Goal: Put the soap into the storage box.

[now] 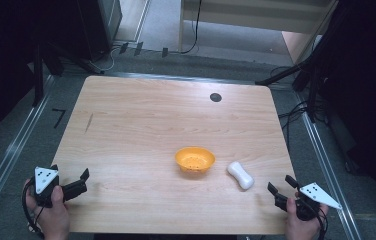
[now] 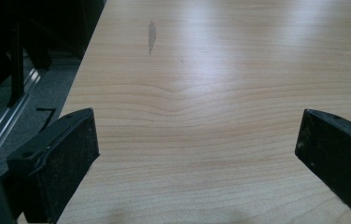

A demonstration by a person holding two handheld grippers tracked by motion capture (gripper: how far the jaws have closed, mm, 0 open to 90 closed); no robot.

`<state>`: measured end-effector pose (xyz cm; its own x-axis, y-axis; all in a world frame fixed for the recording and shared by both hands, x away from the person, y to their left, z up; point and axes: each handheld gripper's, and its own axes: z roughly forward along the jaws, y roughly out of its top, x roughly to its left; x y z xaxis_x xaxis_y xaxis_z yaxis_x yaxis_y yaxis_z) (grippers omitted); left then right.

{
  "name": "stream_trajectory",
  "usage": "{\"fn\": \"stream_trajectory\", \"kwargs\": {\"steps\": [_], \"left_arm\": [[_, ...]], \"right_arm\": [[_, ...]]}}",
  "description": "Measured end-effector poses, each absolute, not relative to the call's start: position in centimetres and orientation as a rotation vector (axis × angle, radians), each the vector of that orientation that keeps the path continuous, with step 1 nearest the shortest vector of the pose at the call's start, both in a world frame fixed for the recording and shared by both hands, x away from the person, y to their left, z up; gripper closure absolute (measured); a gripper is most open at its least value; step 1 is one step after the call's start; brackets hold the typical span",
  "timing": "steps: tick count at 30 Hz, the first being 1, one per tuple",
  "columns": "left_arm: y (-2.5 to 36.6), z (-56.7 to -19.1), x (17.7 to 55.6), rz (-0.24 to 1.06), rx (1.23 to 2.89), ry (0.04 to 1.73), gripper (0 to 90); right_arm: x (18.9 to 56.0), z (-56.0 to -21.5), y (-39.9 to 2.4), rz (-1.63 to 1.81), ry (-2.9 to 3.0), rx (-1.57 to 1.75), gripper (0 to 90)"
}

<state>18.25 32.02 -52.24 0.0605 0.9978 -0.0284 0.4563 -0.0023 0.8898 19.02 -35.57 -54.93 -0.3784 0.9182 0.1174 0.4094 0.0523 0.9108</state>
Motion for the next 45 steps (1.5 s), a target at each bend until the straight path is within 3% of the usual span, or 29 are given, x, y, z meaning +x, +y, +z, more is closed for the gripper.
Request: {"fn": "stream_trajectory", "kwargs": {"steps": [23,33,45], "left_arm": [[32.0,-52.2,18.3,0.888,1.575,1.498,0.0],[32.0,-52.2,18.3,0.892,1.577,1.496,0.0],[31.9,-52.2,18.2,0.896,1.577,1.496,0.0]], "right_arm": [[19.3,-54.8,-35.3,1.299,1.905,1.312,25.5],[19.5,-54.7,-35.3,1.253,1.942,1.334,18.5],[20.3,-54.0,-34.8,1.085,2.026,1.378,18.0]]}}
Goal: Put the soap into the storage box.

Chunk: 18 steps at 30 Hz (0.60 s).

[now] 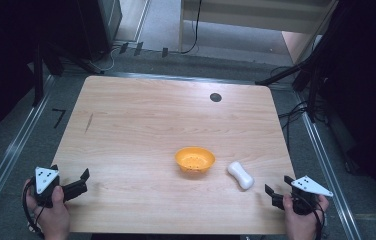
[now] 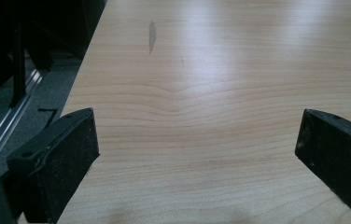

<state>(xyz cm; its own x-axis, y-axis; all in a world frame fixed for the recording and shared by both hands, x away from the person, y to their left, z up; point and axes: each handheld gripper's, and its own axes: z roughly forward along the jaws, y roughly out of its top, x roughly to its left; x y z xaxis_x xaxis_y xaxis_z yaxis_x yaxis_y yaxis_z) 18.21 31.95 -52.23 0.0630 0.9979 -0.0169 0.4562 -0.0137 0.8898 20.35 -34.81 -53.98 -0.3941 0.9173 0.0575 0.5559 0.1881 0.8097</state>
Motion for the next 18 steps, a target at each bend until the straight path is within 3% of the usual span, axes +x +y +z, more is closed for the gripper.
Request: {"fn": "stream_trajectory", "kwargs": {"steps": [18], "left_arm": [[32.0,-52.2,18.2,0.894,1.574,1.501,0.0]], "right_arm": [[22.1,-52.9,-33.6,0.899,2.202,1.398,18.0]]}}
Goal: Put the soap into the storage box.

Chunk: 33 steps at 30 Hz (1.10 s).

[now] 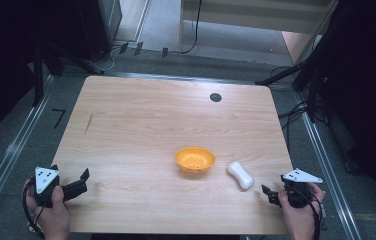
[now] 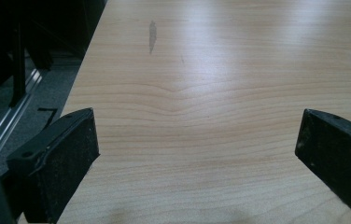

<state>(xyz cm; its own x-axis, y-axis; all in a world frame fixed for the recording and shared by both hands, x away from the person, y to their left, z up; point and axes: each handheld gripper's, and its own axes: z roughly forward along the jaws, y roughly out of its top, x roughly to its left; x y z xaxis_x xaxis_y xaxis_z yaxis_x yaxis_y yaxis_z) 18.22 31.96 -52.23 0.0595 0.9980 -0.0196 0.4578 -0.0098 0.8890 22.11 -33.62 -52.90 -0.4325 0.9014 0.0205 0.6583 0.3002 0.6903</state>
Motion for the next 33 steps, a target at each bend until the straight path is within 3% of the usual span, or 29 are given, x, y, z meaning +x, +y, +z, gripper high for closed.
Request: {"fn": "stream_trajectory", "kwargs": {"steps": [33], "left_arm": [[32.2,-52.2,18.2,0.875,1.555,1.499,0.0]], "right_arm": [[25.1,-50.8,-31.1,0.759,2.341,1.465,17.8]]}}
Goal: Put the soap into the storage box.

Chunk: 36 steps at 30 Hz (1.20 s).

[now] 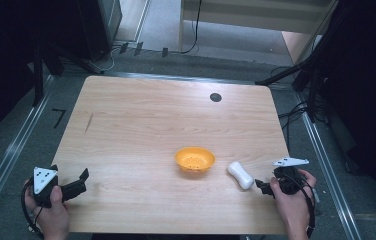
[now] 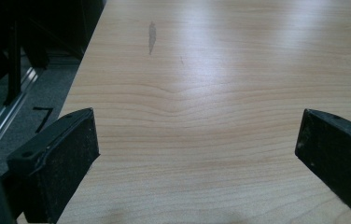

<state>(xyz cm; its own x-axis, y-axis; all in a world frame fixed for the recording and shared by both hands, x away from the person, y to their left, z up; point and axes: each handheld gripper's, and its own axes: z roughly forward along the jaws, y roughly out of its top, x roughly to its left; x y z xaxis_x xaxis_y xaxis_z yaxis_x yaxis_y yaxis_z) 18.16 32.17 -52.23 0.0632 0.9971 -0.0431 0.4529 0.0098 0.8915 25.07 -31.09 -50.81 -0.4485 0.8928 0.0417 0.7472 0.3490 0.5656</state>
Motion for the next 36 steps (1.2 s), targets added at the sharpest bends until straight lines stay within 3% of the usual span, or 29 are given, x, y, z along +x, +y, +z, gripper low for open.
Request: {"fn": "stream_trajectory", "kwargs": {"steps": [36], "left_arm": [[32.2,-52.2,18.1,0.872,1.551,1.501,0.0]], "right_arm": [[26.7,-49.8,-26.7,0.792,2.411,1.419,16.4]]}}
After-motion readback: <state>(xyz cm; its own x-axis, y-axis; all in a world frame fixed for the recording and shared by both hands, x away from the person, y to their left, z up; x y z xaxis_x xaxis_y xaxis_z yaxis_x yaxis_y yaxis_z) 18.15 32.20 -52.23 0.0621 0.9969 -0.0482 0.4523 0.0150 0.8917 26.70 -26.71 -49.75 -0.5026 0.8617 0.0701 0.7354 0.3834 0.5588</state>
